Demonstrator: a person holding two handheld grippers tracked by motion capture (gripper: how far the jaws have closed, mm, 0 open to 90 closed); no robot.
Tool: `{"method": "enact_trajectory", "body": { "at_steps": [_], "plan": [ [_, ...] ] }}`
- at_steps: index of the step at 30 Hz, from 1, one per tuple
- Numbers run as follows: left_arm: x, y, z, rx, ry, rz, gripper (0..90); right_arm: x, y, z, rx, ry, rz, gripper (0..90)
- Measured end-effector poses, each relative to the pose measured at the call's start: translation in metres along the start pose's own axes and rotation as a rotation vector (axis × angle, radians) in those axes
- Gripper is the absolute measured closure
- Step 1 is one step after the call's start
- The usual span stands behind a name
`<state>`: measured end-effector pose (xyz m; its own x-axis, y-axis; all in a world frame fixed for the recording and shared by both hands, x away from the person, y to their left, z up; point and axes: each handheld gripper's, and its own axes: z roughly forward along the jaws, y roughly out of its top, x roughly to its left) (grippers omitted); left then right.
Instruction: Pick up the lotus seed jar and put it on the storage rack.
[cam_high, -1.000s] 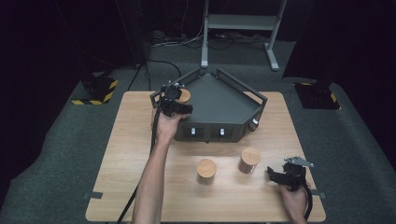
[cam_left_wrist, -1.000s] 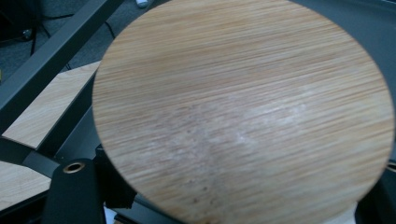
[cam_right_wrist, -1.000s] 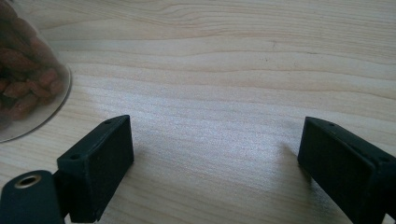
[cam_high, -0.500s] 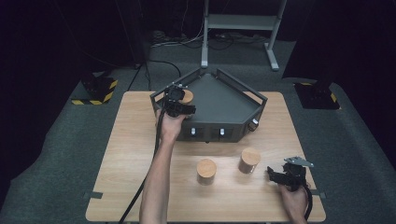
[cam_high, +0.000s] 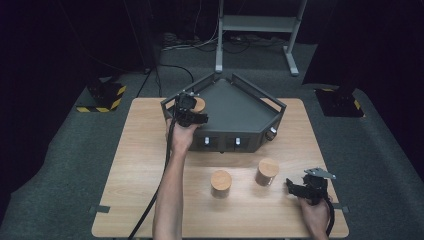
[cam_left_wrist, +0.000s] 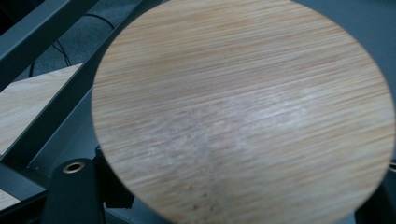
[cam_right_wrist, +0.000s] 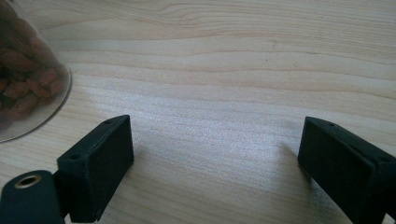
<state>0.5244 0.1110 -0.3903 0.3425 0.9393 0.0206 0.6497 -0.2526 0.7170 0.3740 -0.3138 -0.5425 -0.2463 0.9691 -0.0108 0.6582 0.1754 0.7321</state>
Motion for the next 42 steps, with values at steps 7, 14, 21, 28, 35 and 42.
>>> {"method": "enact_trajectory", "body": {
  "at_steps": [7, 14, 21, 28, 35, 42],
  "plan": [
    [0.000, -0.001, 0.000, -0.011, -0.001, -0.006, 25.5, 0.000, 0.000, 0.000, 0.000, 0.000, 0.000, 10.2],
    [0.000, -0.003, 0.000, -0.025, -0.003, -0.013, 25.1, 0.000, 0.000, 0.000, 0.000, 0.000, 0.000, 10.2],
    [0.001, -0.005, -0.002, -0.040, -0.028, -0.022, 11.5, 0.000, 0.000, 0.000, 0.000, 0.000, 0.000, 10.2],
    [0.002, -0.005, -0.013, -0.072, -0.033, -0.031, 6.1, 0.000, 0.000, 0.000, 0.000, 0.000, 0.000, 10.2],
    [0.005, -0.010, -0.029, -0.101, -0.034, -0.028, 6.8, 0.000, 0.000, 0.000, 0.000, 0.000, 0.000, 10.2],
    [0.006, -0.014, -0.037, -0.117, -0.047, -0.022, 7.5, 0.000, 0.000, 0.000, 0.000, 0.000, 0.000, 10.2]
  ]
}}
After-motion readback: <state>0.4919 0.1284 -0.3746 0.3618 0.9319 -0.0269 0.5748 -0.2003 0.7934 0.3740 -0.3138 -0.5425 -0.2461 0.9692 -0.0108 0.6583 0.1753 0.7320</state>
